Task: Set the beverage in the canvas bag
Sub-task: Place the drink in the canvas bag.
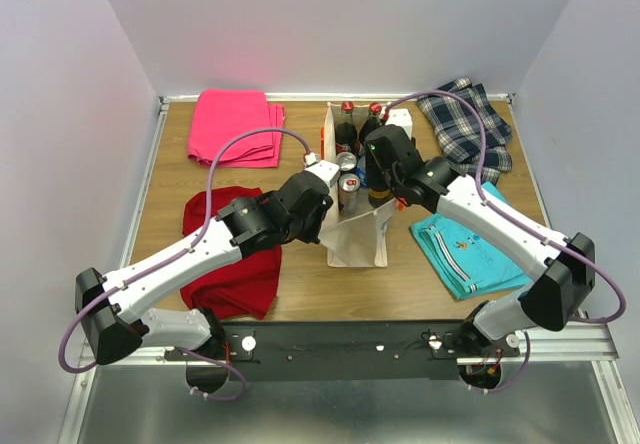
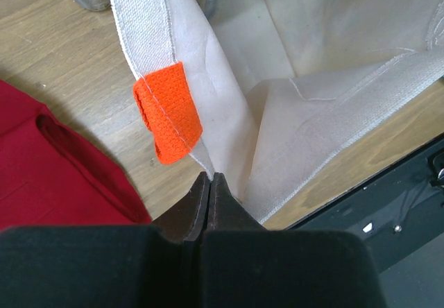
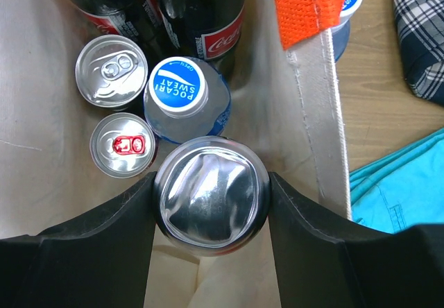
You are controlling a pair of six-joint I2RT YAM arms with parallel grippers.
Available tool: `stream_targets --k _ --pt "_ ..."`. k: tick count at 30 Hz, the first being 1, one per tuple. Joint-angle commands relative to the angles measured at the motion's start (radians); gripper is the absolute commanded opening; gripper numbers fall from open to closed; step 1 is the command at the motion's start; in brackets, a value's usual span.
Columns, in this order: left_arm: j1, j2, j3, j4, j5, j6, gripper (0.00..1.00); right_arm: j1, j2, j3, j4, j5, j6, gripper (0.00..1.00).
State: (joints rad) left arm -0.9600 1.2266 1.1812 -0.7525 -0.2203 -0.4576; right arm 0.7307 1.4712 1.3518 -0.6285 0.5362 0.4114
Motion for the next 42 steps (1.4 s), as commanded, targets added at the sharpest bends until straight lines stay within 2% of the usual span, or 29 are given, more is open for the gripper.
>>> stream_targets --k 1,22,32,42 --pt "0.001 -0.001 -0.009 -0.096 -0.070 0.022 0.00 -0.010 0.012 0.023 0.087 -0.016 -0.010 0.01" --pt "0.001 -0.024 0.103 -0.117 -0.093 0.068 0.00 -0.010 0.086 -0.019 0.099 -0.064 0.024 0.01" --pt "0.000 -0.038 0.130 -0.108 -0.059 0.080 0.00 -0.010 0.139 -0.002 0.084 -0.067 0.032 0.01" --pt "0.001 -0.047 0.115 -0.099 -0.053 0.083 0.05 -0.011 0.182 -0.003 0.059 -0.059 0.047 0.01"
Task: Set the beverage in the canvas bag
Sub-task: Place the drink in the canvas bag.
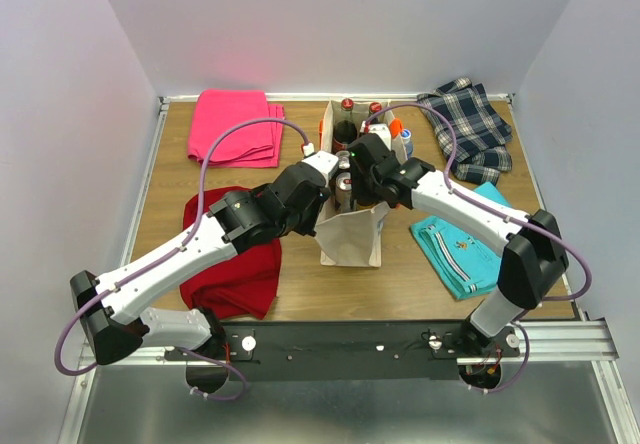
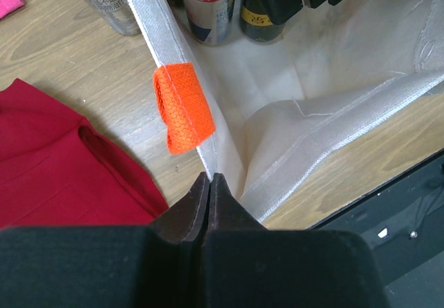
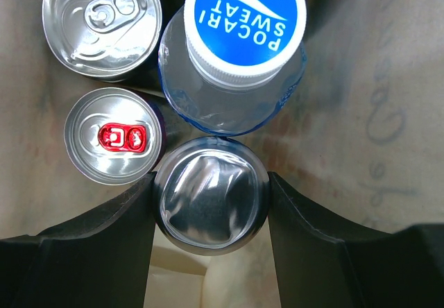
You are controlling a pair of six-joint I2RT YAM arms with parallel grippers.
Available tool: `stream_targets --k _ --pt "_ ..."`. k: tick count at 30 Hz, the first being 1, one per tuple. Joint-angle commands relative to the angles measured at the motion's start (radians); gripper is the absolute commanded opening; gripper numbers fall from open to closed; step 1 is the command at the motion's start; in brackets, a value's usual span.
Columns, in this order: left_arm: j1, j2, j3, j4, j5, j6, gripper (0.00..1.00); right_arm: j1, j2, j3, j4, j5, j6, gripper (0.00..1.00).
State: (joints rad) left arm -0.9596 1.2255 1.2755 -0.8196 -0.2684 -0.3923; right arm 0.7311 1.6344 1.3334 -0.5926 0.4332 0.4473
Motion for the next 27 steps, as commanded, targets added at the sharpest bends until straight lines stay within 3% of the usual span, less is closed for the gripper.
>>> stream_targets --k 1,26,27 --pt "0.001 -0.047 0.019 -0.032 -0.005 0.018 0.06 -0.012 0.022 0.015 0.022 0.044 0.014 0.01" --pt "0.001 -0.050 0.001 -0.020 -0.028 0.024 0.29 -0.010 0.044 -0.008 -0.018 0.068 0.071 0.01" --pt "0.001 -0.050 0.002 -0.019 -0.028 0.026 0.29 -0.010 0.044 -0.007 -0.022 0.068 0.074 0.04"
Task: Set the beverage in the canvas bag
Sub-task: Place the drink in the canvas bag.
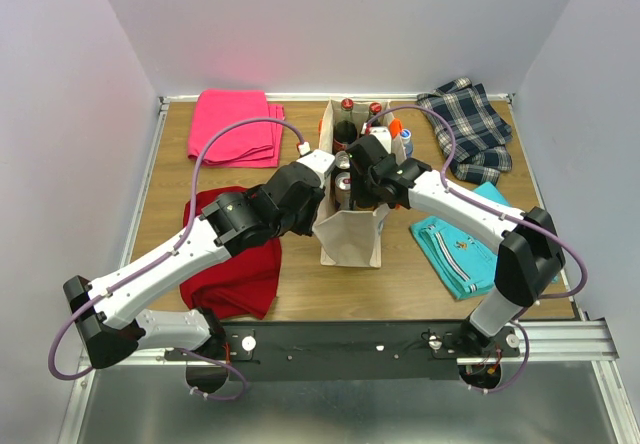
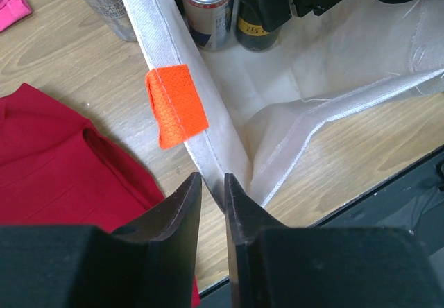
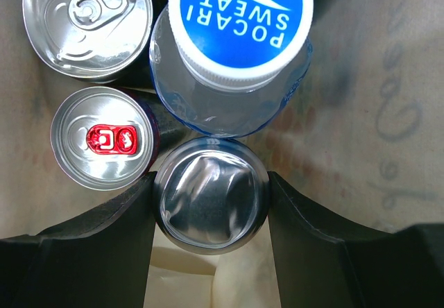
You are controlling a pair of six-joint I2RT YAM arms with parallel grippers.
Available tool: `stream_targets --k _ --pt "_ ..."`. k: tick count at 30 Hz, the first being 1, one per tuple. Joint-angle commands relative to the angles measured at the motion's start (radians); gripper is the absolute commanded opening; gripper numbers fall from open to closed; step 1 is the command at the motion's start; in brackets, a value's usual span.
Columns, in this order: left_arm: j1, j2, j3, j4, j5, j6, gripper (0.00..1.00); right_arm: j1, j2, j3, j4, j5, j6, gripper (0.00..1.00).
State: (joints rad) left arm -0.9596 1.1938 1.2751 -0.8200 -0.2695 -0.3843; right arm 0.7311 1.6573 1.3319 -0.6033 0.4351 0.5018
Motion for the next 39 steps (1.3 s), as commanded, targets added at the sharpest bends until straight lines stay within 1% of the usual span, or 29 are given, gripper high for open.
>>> stream_targets --k 1,2,3,5,6,8,9,15,24,32,39 --pt "0.001 -0.017 0.003 -0.018 -0.028 0.018 0.30 -0.010 0.021 -0.005 -0.012 0.067 0.021 0.09" --pt "0.001 -0.019 0.003 -0.018 -0.028 0.019 0.31 -0.010 0.019 -0.005 -0.012 0.067 0.023 0.13" --pt "-0.001 -0.017 0.003 -0.018 -0.028 0.021 0.31 -0.010 0.015 -0.005 -0.009 0.067 0.024 0.25" --pt "-0.001 -0.014 0.004 -0.015 -0.028 0.022 0.32 -0.010 0.012 -0.007 -0.009 0.068 0.024 0.36" --pt "-0.001 -0.013 0.004 -0.015 -0.028 0.024 0.33 -0.010 0.009 -0.007 -0.009 0.068 0.026 0.47" --pt "-0.001 -0.010 0.006 -0.013 -0.028 0.028 0.33 -0.010 0.006 -0.007 -0.007 0.068 0.024 0.54" --pt "0.001 -0.008 0.007 -0.013 -0.028 0.030 0.33 -0.010 0.007 -0.005 -0.009 0.070 0.024 0.60" --pt "-0.001 -0.003 0.009 -0.013 -0.028 0.036 0.34 -0.010 0.004 0.000 -0.012 0.076 0.029 0.69" --pt "0.001 0.004 0.015 -0.010 -0.030 0.041 0.37 -0.010 0.004 0.010 -0.019 0.088 0.024 0.77" --pt "-0.001 0.007 0.017 -0.010 -0.031 0.044 0.40 -0.010 0.004 0.012 -0.027 0.090 0.027 0.79" --pt "-0.001 0.010 0.015 -0.004 -0.033 0.045 0.41 -0.010 -0.033 0.007 -0.006 0.071 0.015 0.79"
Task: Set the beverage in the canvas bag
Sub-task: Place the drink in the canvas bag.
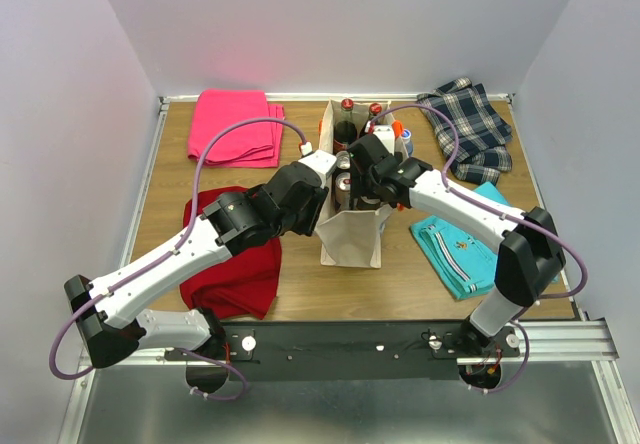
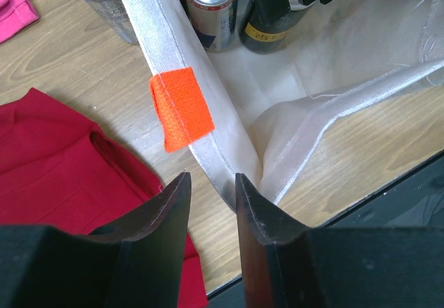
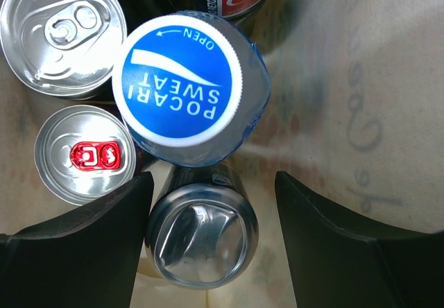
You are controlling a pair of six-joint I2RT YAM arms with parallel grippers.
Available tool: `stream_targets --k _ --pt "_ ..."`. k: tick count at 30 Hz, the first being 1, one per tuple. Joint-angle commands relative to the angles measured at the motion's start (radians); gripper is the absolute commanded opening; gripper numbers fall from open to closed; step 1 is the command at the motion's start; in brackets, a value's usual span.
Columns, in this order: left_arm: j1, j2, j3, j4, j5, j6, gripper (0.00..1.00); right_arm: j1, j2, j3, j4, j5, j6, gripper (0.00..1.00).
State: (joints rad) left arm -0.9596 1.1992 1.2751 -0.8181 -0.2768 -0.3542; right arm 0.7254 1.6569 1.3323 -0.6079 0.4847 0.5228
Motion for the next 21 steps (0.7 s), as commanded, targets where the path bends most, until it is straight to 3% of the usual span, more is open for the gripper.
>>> stream_targets --k 1,21 --pt "-0.001 0.005 0.015 -0.006 -0.025 0.018 0.41 -0.004 -0.037 0.010 0.003 0.020 -0.007 0.79" --pt "-0.001 0.005 0.018 0.002 -0.030 0.026 0.51 -0.004 -0.057 0.165 -0.041 0.032 -0.037 0.79"
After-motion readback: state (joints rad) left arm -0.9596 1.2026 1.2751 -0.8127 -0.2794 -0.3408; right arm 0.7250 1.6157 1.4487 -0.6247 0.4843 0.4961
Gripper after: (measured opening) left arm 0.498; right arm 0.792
